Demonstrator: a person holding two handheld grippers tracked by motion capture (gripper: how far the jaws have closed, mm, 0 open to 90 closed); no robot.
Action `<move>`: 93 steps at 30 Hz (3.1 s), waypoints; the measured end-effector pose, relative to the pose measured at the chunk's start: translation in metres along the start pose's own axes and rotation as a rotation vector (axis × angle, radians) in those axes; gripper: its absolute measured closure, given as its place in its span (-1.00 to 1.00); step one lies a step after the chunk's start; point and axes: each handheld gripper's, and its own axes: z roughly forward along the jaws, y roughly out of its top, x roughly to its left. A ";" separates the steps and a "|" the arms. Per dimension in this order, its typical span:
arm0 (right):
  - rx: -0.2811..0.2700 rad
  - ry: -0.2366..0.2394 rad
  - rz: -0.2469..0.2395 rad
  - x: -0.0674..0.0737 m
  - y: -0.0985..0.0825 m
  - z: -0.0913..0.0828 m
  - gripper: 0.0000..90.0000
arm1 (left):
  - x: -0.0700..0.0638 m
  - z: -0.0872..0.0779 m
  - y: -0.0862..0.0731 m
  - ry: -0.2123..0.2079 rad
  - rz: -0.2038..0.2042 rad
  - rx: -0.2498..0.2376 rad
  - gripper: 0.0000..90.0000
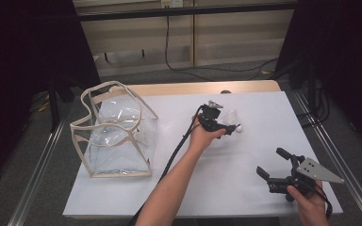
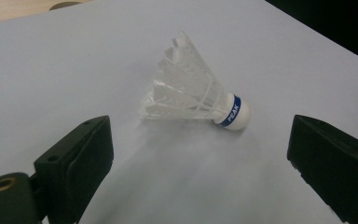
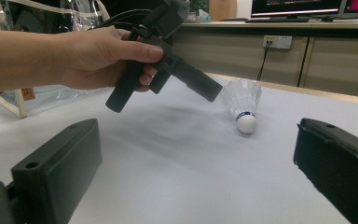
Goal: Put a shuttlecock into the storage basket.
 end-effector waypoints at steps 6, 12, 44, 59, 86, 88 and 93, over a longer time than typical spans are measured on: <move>0.000 0.000 0.000 0.000 0.000 0.000 -0.99 | 0.001 0.003 0.003 -0.002 0.013 -0.005 -0.83; 0.000 -0.002 0.002 0.000 0.000 0.000 -0.99 | 0.003 0.007 0.003 0.011 0.032 -0.024 -0.84; 0.005 0.000 0.002 0.000 -0.001 0.000 -0.99 | -0.010 0.004 -0.001 -0.156 0.141 0.039 0.24; 0.003 -0.003 0.008 -0.002 -0.001 -0.001 -0.99 | -0.019 0.016 -0.006 -0.197 0.054 0.006 1.00; 0.009 0.002 -0.008 0.001 -0.001 0.001 -0.99 | -0.009 -0.060 -0.014 -0.284 -0.002 0.054 1.00; 0.009 0.003 -0.008 0.001 -0.001 0.001 -0.99 | -0.009 -0.064 -0.015 -0.287 0.008 0.066 1.00; 0.011 0.005 -0.008 0.002 -0.001 0.001 -0.99 | -0.010 -0.073 -0.018 -0.317 0.018 0.082 1.00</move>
